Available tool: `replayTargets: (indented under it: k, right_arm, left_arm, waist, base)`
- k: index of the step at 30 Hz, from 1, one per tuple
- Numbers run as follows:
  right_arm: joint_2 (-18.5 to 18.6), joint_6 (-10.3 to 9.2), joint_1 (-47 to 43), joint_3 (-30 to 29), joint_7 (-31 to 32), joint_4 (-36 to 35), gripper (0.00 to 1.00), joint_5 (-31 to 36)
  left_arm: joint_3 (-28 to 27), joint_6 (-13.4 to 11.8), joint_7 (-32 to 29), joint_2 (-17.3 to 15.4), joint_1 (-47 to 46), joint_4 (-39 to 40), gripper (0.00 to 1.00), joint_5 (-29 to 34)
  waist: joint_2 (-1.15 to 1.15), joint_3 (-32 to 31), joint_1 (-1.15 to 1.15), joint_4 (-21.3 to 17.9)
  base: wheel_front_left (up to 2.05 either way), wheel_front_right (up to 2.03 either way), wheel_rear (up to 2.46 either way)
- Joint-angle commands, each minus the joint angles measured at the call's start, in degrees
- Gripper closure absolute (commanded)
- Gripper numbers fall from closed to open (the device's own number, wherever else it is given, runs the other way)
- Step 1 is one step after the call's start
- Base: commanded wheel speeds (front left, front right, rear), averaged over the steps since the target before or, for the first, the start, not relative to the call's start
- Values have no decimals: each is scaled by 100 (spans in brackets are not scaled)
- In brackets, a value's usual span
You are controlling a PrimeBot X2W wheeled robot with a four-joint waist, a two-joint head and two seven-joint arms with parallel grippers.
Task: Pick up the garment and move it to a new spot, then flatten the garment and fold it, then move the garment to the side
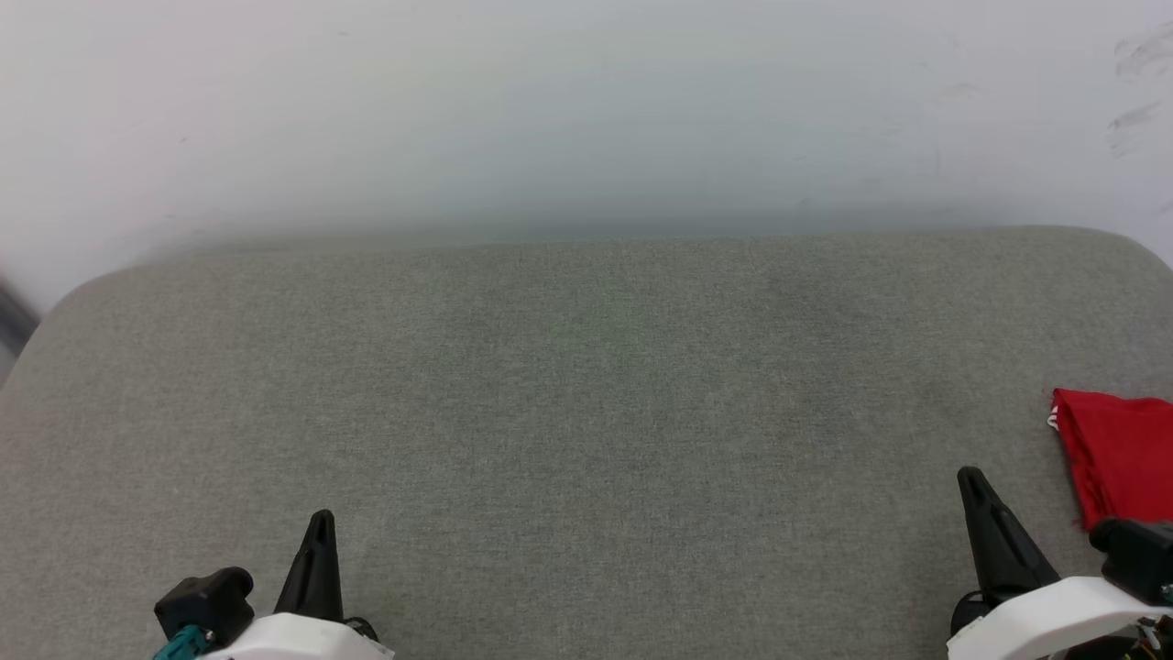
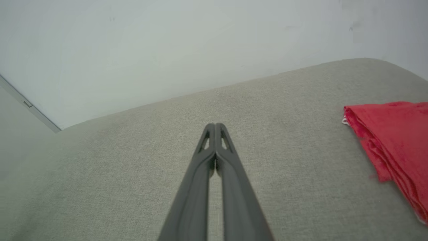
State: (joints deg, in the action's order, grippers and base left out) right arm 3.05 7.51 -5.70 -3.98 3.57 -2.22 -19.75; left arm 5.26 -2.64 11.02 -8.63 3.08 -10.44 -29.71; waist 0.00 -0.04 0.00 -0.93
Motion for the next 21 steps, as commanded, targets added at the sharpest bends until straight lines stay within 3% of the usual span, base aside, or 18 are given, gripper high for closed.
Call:
replayTargets:
  k: [1, 21]
  right_arm:
    - [6, 0, 194, -15, -1, -39, 100, -213]
    - [8, -1, 477, -72, 74, 404, 100, -2114]
  left_arm:
    - [-55, 39, -35, -8, -179, 68, 100, -175]
    - [-359, 305, -494, 145, -397, -40, 100, -1813]
  waist:
    - [0, 0, 0, 1]
    - [0, 4, 0, 18]
  base:
    - [0, 0, 0]
    - [0, 0, 0]
